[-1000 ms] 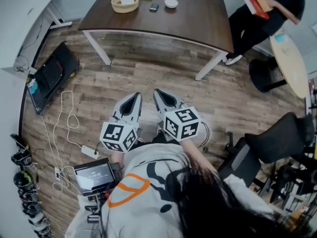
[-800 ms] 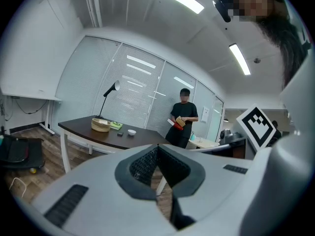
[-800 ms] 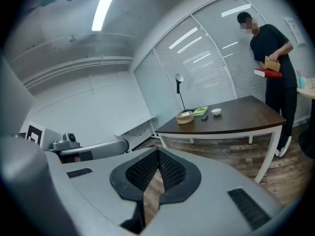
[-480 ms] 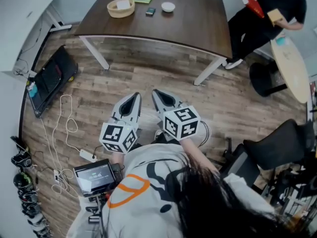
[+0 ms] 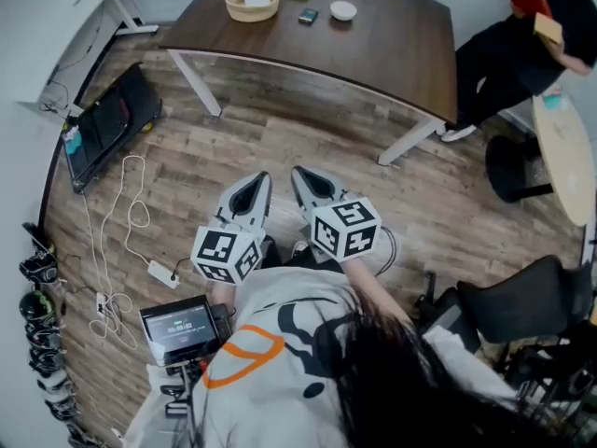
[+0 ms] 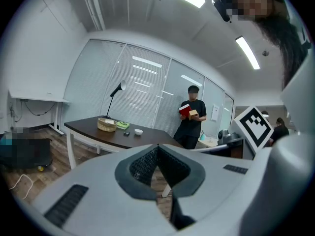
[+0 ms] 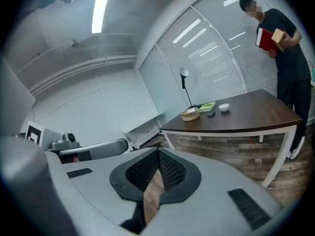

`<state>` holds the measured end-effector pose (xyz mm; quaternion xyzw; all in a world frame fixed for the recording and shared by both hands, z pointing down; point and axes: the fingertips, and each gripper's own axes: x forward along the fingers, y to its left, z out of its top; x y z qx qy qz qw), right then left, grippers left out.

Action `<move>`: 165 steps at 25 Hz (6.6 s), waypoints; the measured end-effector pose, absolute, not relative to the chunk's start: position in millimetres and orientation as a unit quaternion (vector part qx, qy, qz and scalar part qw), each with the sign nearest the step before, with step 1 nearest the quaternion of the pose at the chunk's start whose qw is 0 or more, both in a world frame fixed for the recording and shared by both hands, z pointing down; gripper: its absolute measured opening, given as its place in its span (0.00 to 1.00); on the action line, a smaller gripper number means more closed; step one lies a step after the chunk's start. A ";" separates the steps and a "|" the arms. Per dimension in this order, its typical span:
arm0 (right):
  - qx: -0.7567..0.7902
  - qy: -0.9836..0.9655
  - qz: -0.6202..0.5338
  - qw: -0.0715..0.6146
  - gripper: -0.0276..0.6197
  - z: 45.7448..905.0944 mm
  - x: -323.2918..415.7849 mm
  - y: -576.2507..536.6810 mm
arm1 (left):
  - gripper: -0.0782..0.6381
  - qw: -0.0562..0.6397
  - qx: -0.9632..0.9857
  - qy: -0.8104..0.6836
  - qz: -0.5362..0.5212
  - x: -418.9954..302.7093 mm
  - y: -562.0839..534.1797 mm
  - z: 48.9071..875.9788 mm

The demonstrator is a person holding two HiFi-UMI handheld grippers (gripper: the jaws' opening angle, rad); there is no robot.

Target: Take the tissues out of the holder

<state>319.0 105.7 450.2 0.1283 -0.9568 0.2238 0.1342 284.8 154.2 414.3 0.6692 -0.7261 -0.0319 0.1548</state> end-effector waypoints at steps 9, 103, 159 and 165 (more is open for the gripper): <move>0.119 -0.956 0.231 0.137 0.06 458.6 312.1 108.8 | 0.11 0.158 0.660 -0.734 -0.024 277.6 159.3 420.8; 0.204 -0.929 0.260 0.165 0.06 474.9 -22.0 -223.2 | 0.11 0.199 0.700 -0.685 -0.023 -71.1 -156.8 432.2; 0.286 -0.878 0.244 0.296 0.59 557.7 -201.4 -350.1 | 0.11 0.240 0.805 -0.542 -0.012 -249.9 -284.4 460.8; 0.282 -0.865 0.198 0.364 0.71 584.9 -210.4 -372.2 | 0.11 0.240 0.812 -0.532 -0.015 -248.4 -288.3 457.6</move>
